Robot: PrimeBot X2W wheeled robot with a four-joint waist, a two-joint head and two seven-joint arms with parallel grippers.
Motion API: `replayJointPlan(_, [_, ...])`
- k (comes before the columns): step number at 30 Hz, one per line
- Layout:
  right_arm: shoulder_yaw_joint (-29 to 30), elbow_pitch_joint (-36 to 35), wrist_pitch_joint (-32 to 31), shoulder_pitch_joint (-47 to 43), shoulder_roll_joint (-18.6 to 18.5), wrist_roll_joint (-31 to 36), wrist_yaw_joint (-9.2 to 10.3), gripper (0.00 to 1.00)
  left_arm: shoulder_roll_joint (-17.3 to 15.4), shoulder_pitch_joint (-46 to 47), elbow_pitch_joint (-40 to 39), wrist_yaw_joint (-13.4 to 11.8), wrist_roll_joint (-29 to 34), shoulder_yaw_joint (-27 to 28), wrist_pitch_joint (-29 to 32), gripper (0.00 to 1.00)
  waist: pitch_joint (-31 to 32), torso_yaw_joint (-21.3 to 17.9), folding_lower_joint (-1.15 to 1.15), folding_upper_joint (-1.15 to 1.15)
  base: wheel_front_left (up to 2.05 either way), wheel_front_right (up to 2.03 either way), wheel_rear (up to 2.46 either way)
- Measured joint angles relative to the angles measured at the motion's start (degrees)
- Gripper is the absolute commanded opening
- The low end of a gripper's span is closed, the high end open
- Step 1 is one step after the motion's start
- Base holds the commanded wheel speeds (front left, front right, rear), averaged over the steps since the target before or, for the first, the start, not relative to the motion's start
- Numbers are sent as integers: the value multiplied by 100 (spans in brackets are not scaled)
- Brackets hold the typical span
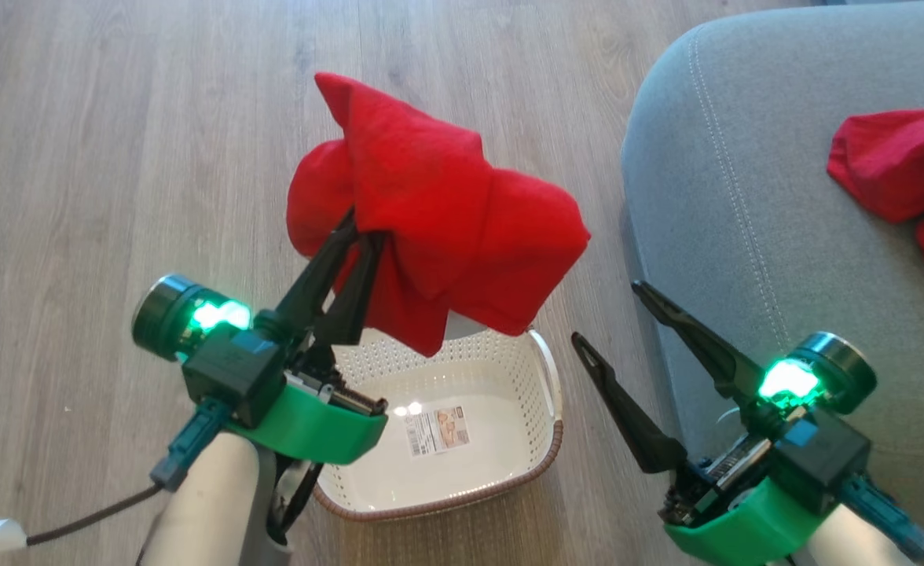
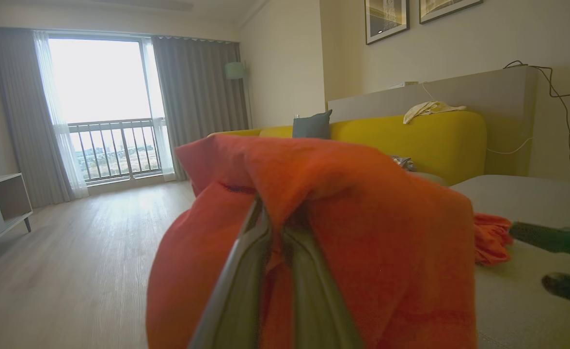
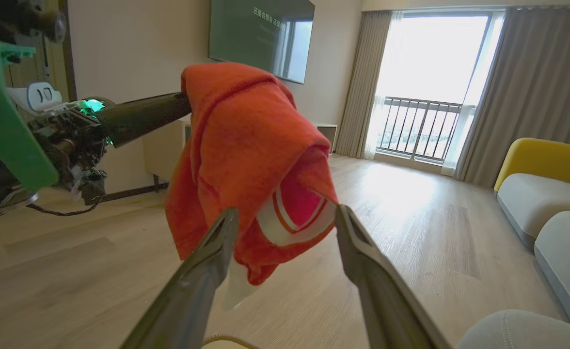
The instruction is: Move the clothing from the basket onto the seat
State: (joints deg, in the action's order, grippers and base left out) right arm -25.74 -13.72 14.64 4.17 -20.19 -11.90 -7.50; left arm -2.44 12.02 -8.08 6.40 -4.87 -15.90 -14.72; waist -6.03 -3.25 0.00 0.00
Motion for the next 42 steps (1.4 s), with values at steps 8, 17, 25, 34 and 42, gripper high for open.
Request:
replayJointPlan(8, [54,-82,0,28,21,615,0,100,-70,4,159,54,352,-269,0,0,-34,10,0,0,0,0,0])
replayJointPlan(17, [-111,338,0,272,-13,686,0,100,-244,12,182,100,444,-959,0,0,-8,114,0,0,0,0,0])
replayJointPlan(25, [-535,776,0,494,-171,688,0,100,-324,92,216,101,435,-1489,0,0,99,206,0,0,0,0,0])
replayJointPlan(34, [-1117,1184,0,723,-214,787,0,100,-345,89,321,101,368,-1805,0,0,263,321,0,0,0,0,0])
replayJointPlan(42, [-1180,1311,-1,802,-86,679,0,0,-348,77,426,101,311,-1930,0,0,348,416,0,0,0,0,0])
